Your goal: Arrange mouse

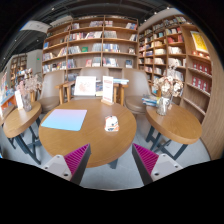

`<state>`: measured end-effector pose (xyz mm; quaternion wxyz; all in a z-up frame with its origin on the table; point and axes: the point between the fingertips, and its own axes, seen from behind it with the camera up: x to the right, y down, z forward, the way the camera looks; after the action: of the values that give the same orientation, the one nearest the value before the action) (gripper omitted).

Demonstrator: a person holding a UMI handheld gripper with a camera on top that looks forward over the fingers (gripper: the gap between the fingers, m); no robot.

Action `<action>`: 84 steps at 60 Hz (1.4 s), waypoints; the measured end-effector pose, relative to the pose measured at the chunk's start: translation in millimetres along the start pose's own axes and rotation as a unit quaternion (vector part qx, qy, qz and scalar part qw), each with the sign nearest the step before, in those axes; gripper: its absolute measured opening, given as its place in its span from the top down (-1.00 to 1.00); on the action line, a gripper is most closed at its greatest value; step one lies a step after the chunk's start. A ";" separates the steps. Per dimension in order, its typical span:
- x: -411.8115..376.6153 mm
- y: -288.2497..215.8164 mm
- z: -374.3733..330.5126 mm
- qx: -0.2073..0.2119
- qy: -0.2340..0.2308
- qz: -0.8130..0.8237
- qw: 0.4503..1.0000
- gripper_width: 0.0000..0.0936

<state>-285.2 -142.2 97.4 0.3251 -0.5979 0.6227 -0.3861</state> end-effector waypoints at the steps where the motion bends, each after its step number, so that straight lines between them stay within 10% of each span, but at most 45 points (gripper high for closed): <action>1: 1.0 0.7 0.4 -0.001 0.001 0.000 1.000 -0.83; 84: 3.0 -28.7 280.0 -0.088 -0.003 0.026 0.996 -0.83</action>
<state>-28.6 -170.6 -14.8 0.2830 -0.6091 0.6687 -0.3191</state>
